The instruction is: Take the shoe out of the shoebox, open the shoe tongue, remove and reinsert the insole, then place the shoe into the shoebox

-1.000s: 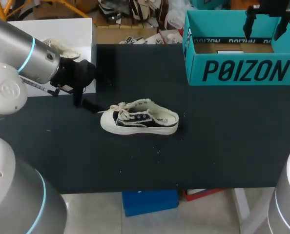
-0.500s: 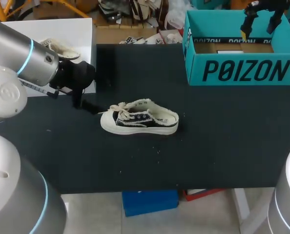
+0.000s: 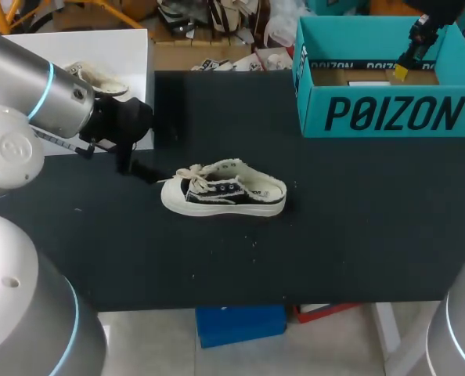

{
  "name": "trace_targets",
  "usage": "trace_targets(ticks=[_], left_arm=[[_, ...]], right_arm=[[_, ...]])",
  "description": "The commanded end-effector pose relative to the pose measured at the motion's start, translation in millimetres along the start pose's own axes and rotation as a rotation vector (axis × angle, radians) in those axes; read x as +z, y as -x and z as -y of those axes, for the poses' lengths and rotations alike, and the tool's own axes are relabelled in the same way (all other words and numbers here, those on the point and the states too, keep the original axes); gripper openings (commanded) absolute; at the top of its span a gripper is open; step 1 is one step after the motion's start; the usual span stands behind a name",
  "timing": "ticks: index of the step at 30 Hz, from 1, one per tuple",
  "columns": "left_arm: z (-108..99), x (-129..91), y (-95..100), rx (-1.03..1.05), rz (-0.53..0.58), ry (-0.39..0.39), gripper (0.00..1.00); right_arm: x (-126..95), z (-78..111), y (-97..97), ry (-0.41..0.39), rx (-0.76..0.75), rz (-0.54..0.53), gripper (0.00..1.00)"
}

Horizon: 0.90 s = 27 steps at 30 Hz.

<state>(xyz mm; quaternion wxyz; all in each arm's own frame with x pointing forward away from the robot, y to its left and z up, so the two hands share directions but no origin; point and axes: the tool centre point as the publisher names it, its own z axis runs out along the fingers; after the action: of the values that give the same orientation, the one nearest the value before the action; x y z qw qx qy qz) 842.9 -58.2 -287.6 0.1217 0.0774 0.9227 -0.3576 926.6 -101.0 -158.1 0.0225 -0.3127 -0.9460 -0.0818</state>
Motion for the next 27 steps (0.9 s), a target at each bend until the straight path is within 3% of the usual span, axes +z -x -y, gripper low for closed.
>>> trace_targets(ticks=[1,12,14,22,27], left_arm=[[-1.1,0.2,-1.2,0.003,0.004,-0.002,1.00],[-1.1,0.2,-1.2,0.003,0.004,-0.002,1.00],[-1.1,0.2,-1.2,0.003,0.004,-0.002,1.00],[-1.1,0.2,-1.2,0.003,0.004,-0.002,1.00],[-1.1,0.2,-1.2,0.003,0.004,-0.002,1.00]], right_arm=[[3.5,17.0,-39.1,0.018,-0.873,0.119,1.00],[3.5,17.0,-39.1,0.018,-0.873,0.119,1.00],[8.0,10.5,-40.6,-0.020,-0.964,0.102,1.00],[46.3,-1.3,-80.6,0.065,-1.113,0.113,1.00],[60.5,-7.0,-101.9,0.111,-1.116,0.120,1.00]])
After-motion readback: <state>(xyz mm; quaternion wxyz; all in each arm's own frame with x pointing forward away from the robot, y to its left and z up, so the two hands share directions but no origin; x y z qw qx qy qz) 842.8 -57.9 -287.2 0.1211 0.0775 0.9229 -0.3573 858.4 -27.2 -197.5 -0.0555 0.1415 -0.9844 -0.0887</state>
